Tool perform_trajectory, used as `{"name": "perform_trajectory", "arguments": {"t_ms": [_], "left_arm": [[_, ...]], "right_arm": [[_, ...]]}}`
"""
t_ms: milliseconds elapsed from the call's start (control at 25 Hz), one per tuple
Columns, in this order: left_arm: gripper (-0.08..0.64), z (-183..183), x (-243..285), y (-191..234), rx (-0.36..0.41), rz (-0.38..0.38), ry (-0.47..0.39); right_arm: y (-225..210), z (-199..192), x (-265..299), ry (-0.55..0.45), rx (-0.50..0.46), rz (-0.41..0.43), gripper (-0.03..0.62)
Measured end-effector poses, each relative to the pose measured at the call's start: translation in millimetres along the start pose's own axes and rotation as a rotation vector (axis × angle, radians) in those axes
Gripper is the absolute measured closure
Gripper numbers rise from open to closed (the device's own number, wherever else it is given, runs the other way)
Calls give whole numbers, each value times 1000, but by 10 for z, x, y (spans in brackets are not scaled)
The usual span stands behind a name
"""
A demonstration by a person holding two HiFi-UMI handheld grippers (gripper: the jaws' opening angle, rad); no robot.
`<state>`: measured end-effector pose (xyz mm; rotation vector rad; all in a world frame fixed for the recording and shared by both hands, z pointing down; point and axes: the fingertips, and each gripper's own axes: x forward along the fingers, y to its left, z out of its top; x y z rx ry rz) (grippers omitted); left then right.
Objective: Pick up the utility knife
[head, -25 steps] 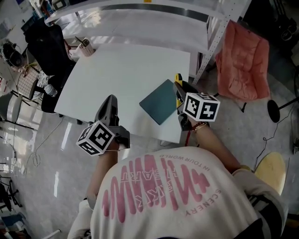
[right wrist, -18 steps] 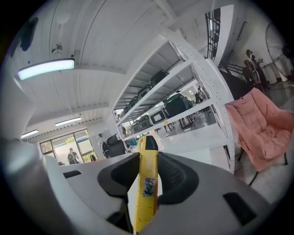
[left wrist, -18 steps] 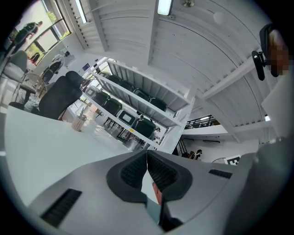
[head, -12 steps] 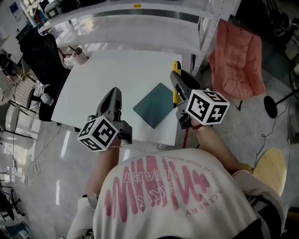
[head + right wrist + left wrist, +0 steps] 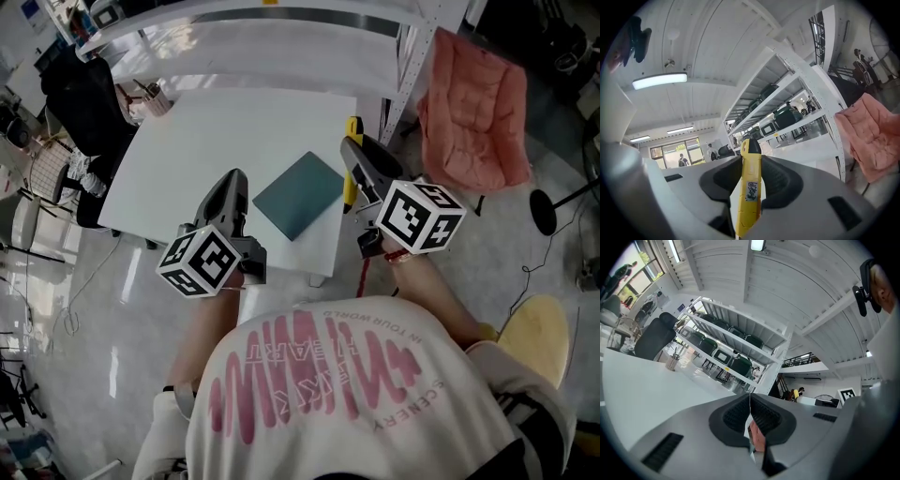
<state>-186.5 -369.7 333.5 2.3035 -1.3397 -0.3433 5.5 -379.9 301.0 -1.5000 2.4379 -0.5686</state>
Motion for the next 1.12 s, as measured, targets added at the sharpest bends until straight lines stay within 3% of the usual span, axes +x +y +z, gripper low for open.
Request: {"name": "perform_trajectory", "arguments": {"t_ms": [320,720,1120], "left_arm": [[535,-275,-255,-551,1,27,-18],[535,-590,-676,-1136,20,62,-39],[535,-765,-1081,-1262,37,113,-45]], "right_arm": [[-39,41,-565,31,-82,39,449],[-187,2,-1280,48,-56,41,449],[-78,-200,-1579,89,-74,58,449]]}}
